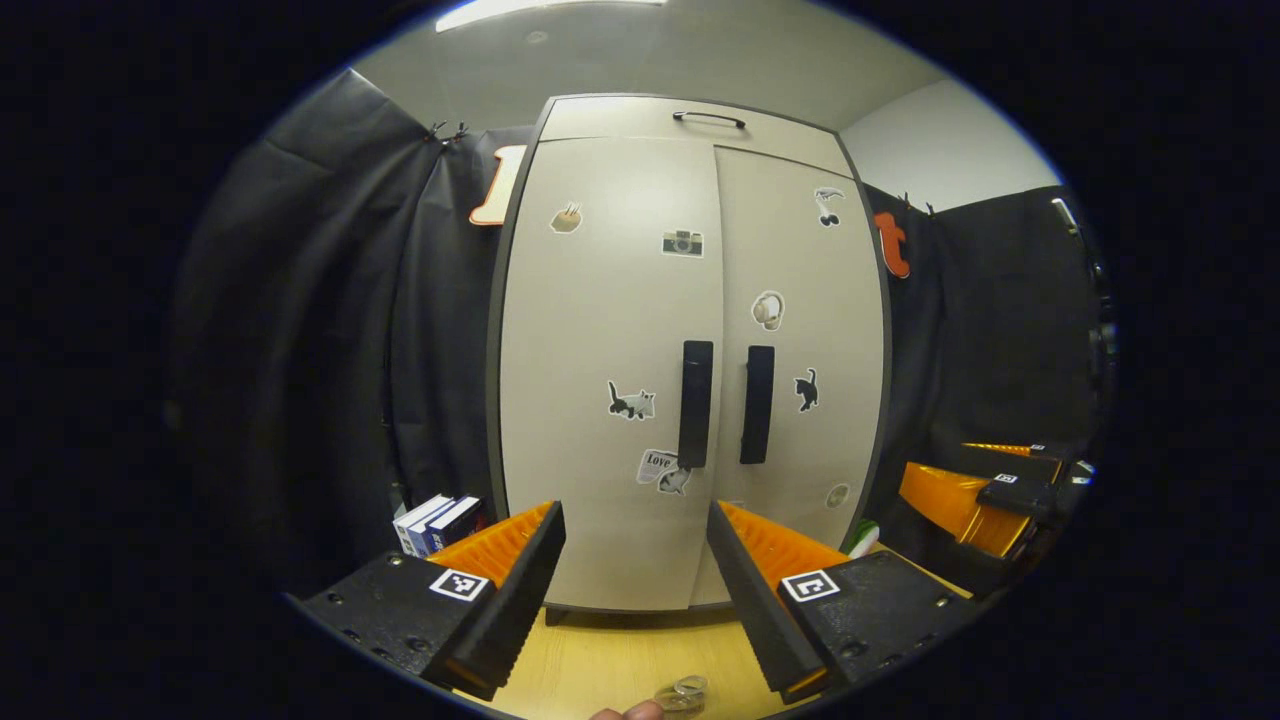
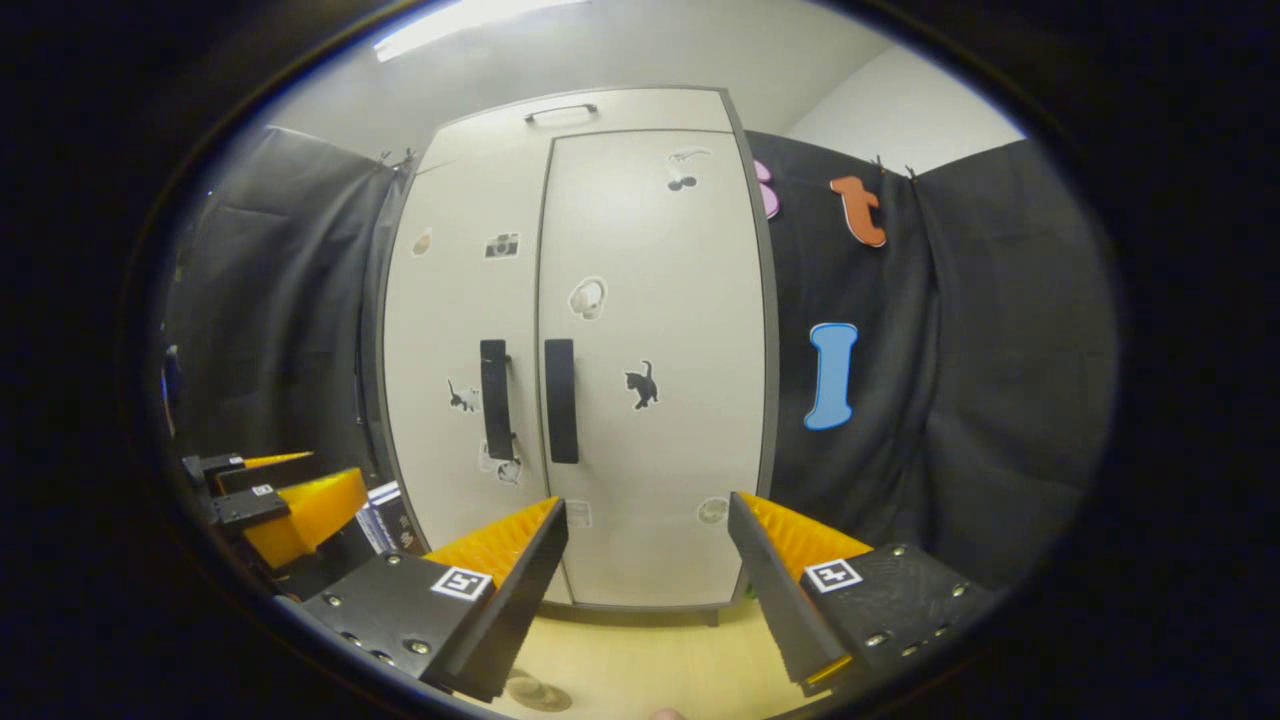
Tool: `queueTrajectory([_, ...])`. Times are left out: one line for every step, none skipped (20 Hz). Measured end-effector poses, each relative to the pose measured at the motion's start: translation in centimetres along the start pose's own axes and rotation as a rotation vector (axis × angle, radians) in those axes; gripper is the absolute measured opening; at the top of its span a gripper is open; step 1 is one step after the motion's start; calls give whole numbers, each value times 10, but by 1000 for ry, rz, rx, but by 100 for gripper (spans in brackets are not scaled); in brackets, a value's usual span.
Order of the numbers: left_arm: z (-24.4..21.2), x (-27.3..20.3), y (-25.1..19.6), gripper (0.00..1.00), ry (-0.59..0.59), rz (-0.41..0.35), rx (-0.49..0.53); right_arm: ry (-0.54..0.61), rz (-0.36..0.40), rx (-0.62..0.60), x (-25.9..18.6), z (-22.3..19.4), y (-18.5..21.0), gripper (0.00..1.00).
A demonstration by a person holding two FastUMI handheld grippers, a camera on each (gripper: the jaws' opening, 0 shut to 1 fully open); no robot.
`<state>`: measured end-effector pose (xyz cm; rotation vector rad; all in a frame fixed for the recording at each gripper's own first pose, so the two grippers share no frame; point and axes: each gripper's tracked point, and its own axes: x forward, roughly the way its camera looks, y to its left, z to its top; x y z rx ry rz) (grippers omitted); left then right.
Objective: Grasp the bottle in the cabinet with the left hand and place it on the coaster, then close the right door with the right hand and the left door with the left hand.
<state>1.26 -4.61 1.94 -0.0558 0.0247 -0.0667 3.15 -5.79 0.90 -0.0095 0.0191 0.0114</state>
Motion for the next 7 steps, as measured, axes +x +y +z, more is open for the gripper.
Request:
queueTrajectory([-2, -2, 2, 91, 5, 2, -2, -3, -1, -2, -2, 1, 1, 98])
queueTrajectory([-3, -5, 3, 91, 7, 0, -1, -5, 0, -1, -4, 2, 2, 98])
queueTrajectory([-2, -8, 5, 91, 8, 2, -1, -5, 1, 1, -6, 2, 3, 98])
queueTrajectory([-1, -9, 4, 91, 4, -1, 1, -6, -3, 0, -8, 3, 3, 98])
queueTrajectory([-1, -10, 5, 91, 0, 0, 3, -6, -7, -2, -11, 3, 2, 98])
queueTrajectory([0, -13, 6, 91, -4, 1, 6, -8, -9, -2, -12, 3, 2, 98])
queueTrajectory([2, -14, 6, 91, -9, 2, 5, -9, -9, 1, -13, 4, 2, 98])
